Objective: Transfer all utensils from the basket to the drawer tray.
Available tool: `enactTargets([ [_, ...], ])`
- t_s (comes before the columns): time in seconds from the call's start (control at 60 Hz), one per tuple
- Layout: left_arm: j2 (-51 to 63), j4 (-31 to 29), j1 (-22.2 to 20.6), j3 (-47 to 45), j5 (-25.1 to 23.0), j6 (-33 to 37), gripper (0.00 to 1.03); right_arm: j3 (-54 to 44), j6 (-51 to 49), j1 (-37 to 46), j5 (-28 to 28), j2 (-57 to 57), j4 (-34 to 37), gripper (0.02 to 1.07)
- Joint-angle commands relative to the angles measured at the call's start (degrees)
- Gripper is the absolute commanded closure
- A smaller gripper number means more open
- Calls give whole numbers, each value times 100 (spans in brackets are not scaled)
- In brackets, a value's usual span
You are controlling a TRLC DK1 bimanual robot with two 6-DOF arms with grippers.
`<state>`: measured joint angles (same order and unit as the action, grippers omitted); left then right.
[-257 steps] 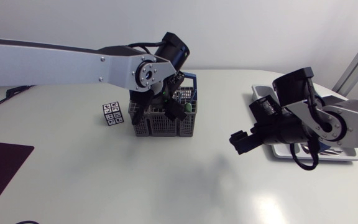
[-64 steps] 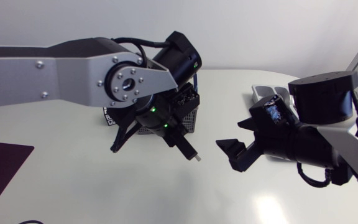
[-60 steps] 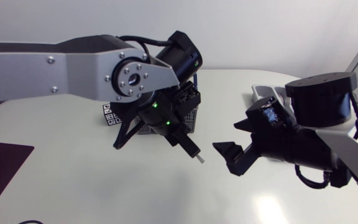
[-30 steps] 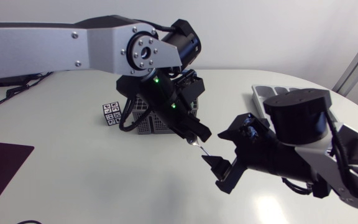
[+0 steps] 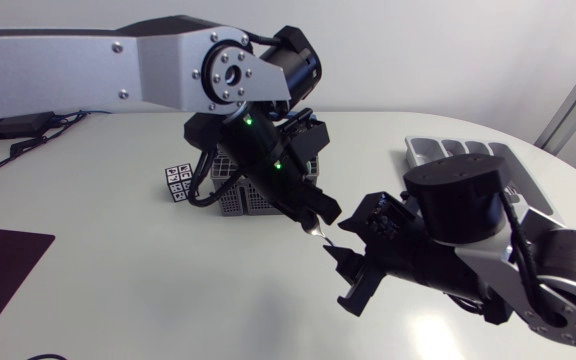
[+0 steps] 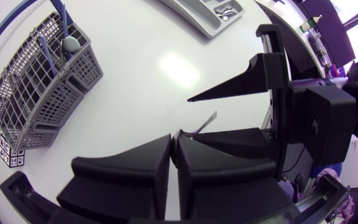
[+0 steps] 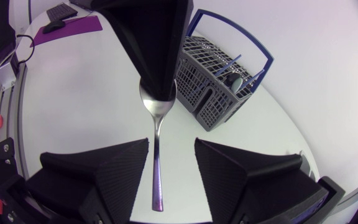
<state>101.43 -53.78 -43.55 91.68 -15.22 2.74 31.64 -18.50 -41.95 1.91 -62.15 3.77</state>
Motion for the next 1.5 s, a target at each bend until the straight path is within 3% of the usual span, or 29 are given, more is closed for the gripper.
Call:
enactTargets([
  [0.0, 114, -106, 40, 184, -95, -99, 100, -132, -127, -67, 72, -104, -78, 71],
  [0.2, 114, -124, 13, 201, -130, -90, 100, -132, -145, -67, 28, -131, -96, 86],
  [0.433, 114, -150, 31, 254, -235, -99, 99, -140, -180, -76, -59, -104, -69, 93],
  [0.567, 105, -150, 40, 298, -253, -99, 92, -184, -215, -94, -77, -69, -43, 94],
  [0.85, 88, -150, 136, 518, -271, -142, 57, -263, -224, -85, -235, 28, 54, 94],
  [1.1, 70, -150, 277, 623, -288, -186, 53, -316, -250, -23, -429, -8, 177, 94],
  [1.333, -141, 52, 497, 333, -148, -125, 53, -44, -488, 486, -982, -403, 194, 86],
  [1.483, -308, 430, 708, -133, 151, 25, 53, 352, -470, 601, -1053, -1036, 282, 59],
])
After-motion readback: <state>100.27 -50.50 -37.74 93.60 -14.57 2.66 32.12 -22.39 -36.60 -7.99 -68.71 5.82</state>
